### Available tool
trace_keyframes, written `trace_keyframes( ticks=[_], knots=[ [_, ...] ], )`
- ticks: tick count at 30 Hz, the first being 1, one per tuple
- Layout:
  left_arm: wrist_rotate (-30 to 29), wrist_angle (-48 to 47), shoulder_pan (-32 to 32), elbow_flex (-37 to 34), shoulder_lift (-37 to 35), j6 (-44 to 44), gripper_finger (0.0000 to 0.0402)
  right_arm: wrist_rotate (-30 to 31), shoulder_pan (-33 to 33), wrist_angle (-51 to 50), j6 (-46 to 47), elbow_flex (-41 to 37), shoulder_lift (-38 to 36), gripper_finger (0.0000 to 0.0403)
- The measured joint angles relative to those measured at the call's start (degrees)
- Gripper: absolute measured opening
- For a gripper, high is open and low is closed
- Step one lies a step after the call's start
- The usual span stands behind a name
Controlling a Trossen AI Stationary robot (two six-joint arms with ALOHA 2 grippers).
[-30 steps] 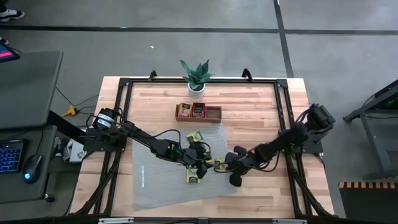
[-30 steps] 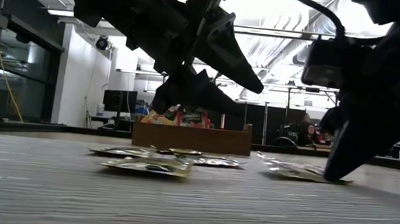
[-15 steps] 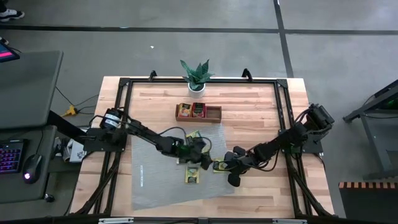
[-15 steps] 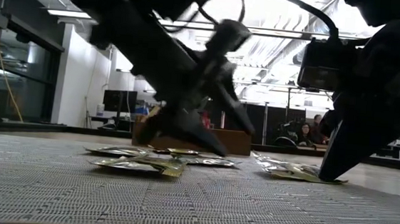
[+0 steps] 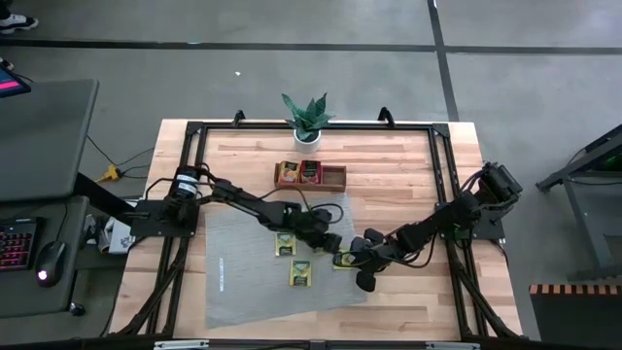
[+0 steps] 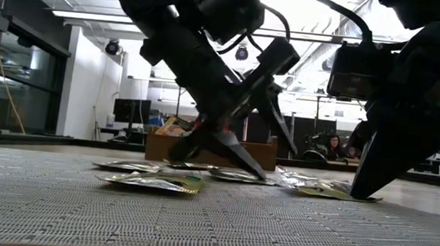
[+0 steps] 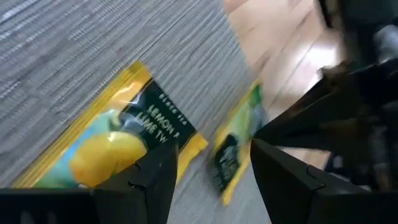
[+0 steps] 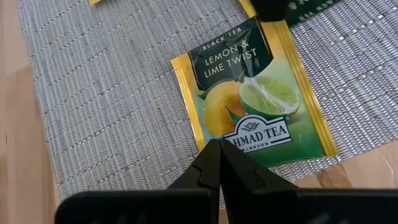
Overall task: Pick & Place Tea
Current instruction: Put the yellow tea bag into the right section of the wooden organizer
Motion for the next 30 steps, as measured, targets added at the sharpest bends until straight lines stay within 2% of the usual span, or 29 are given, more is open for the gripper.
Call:
trace_keyframes(
  ticks=[12, 30],
  knots=[
    [3.19, -2.0, -0.68, 1.0, 0.0, 2.42, 0.0199, 0.49, 0.0, 0.24, -0.17, -0.04, 0.06, 0.0],
    [1.25, -2.54, -1.59, 1.0, 0.0, 1.08, 0.0199, 0.86, -0.59, 2.9, -0.22, -0.05, 0.18, 0.0]
  ],
)
